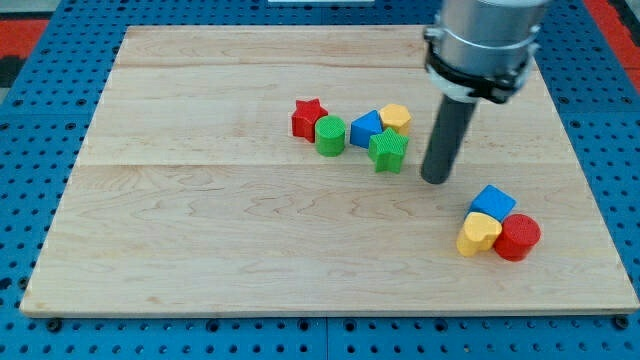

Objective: Slide the green circle into the triangle

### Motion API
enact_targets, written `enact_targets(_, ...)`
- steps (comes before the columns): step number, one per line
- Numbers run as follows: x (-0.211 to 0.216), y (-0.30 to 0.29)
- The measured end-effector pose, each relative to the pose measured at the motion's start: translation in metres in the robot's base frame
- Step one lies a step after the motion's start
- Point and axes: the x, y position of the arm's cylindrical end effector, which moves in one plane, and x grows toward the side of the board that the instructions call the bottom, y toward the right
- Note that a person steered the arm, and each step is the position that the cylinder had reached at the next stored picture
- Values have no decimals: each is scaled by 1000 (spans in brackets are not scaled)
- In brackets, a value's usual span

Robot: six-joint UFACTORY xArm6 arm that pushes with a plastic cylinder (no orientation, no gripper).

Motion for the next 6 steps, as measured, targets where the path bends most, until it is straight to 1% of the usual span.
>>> enact_targets(1,13,-26)
enact_targets(2,13,-89)
enact_targets(3,-9,-155)
enact_targets(4,-18,-153)
enact_targets(5,-27,-125)
enact_targets(6,-31,-81)
